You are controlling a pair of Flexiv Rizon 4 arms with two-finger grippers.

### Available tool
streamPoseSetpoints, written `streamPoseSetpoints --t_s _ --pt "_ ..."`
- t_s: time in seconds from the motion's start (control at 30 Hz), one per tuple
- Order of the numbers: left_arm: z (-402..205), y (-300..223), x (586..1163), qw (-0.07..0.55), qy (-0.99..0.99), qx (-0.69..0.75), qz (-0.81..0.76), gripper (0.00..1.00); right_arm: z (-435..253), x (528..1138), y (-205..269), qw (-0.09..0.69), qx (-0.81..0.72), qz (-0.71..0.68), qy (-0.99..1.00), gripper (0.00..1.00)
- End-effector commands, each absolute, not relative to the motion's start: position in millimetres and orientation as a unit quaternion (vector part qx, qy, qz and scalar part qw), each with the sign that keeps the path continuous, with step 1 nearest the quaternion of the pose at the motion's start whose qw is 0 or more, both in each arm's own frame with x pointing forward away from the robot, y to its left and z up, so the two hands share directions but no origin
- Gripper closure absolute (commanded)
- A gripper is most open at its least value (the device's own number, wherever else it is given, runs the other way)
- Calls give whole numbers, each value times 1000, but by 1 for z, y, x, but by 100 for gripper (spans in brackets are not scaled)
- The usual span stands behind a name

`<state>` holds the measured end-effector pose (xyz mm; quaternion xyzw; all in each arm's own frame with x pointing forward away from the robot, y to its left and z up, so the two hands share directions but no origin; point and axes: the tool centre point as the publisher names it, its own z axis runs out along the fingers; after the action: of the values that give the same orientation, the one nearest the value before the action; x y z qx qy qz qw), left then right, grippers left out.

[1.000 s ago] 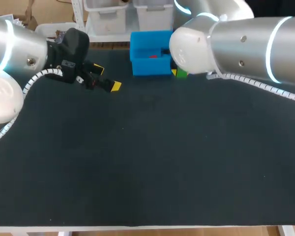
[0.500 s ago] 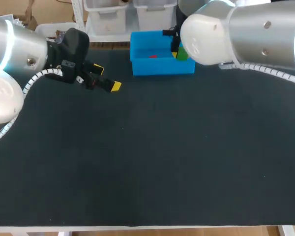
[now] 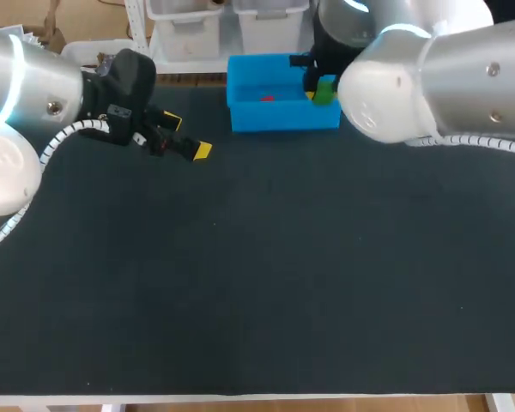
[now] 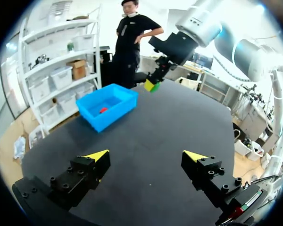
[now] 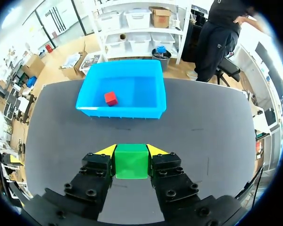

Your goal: Use the left arm to pick the red cube and place it into the blue plastic box first, then use the right arm to grasp the green cube and put it into the same blue plastic box after the first action is fully finished.

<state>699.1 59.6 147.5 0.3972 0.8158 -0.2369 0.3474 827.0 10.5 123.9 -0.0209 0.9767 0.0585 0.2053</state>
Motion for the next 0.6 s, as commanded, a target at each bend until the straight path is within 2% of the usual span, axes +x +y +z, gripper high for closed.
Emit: streamPoseSetpoints --t_s 0.03,0.2,0.6 --pt "146 62 699 351 812 399 -241 0 123 822 9 229 -18 58 971 100" --pt "146 62 699 351 812 399 -241 0 123 822 9 229 -18 58 971 100" --pt "146 62 699 351 812 399 -241 0 105 871 15 221 -11 69 973 100"
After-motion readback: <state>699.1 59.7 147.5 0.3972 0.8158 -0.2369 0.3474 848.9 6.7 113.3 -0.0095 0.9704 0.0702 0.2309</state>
